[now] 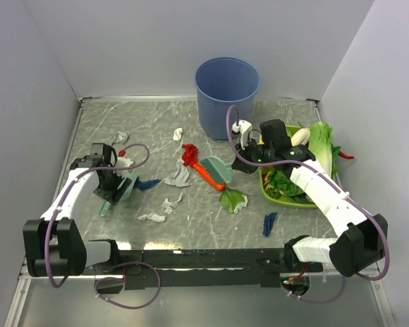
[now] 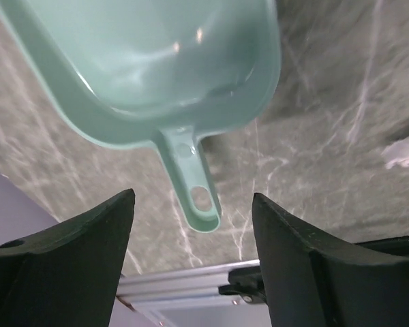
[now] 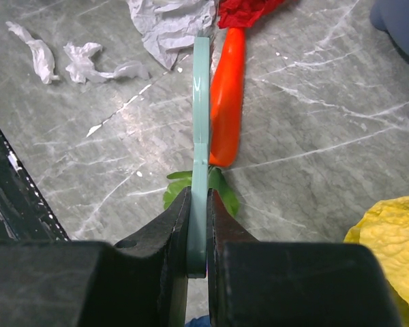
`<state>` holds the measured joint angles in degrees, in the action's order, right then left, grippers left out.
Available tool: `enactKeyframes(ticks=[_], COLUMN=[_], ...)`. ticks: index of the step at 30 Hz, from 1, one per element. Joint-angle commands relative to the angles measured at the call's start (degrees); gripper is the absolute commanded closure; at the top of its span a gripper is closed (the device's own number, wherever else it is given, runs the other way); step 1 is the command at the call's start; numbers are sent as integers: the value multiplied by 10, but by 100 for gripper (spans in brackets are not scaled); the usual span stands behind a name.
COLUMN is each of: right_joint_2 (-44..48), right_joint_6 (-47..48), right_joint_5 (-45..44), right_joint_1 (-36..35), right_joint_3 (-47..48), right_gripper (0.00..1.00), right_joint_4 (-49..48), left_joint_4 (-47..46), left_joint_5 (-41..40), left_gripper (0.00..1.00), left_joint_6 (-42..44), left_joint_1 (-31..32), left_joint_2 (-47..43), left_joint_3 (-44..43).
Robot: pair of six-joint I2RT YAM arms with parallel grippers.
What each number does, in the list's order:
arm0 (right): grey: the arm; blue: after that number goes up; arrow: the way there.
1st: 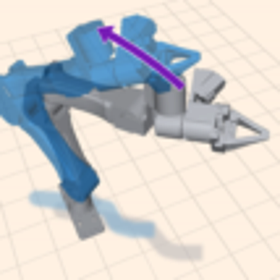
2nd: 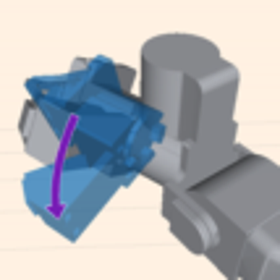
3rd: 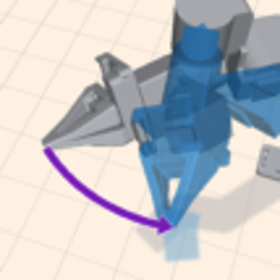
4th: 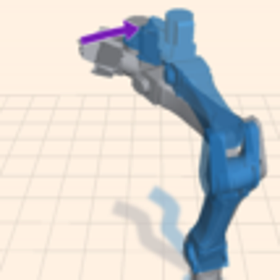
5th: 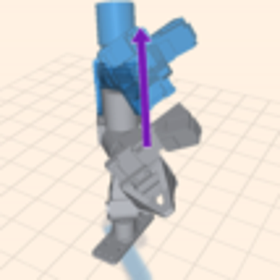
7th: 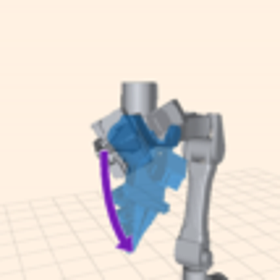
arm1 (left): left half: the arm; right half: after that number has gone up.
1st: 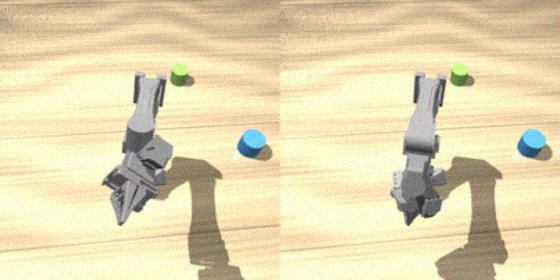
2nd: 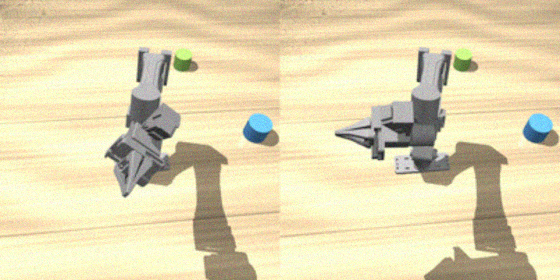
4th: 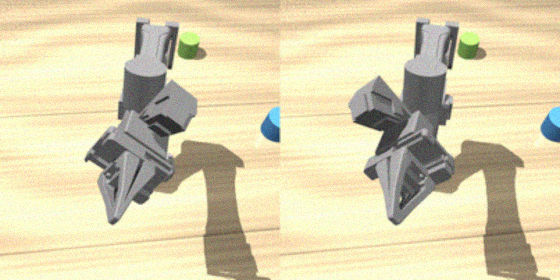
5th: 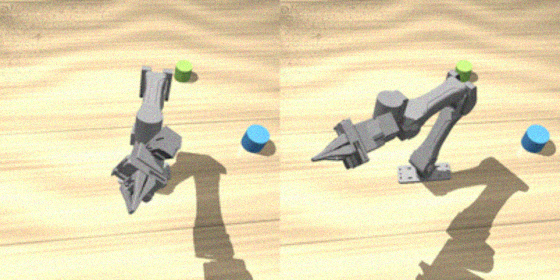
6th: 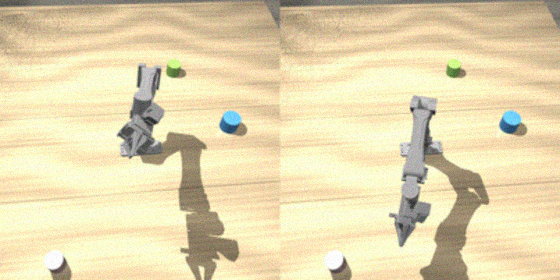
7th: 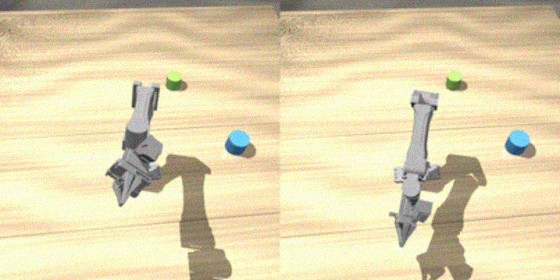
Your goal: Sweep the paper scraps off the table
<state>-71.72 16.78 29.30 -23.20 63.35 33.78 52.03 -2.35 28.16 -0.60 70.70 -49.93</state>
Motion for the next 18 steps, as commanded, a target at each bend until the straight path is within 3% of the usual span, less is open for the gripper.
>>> enactKeyframes(ticks=[1, 12, 18], right_joint_2=[10, 24, 24], right_joint_6=[-7, -8, -10], right_joint_5=[13, 10, 9], right_joint_1=[3, 8, 8], right_joint_3=[6, -3, 0], right_gripper=[100, 100, 100], right_joint_4=[-32, -28, -28], left_joint_4=[9, -12, -43], left_joint_5=[-28, -39, -69], left_gripper=[26, 29, 35], left_joint_6=[-21, -14, -31], left_joint_1=[-12, -27, -27], left_joint_2=[20, 22, 23], left_joint_3=[19, 100, 103])
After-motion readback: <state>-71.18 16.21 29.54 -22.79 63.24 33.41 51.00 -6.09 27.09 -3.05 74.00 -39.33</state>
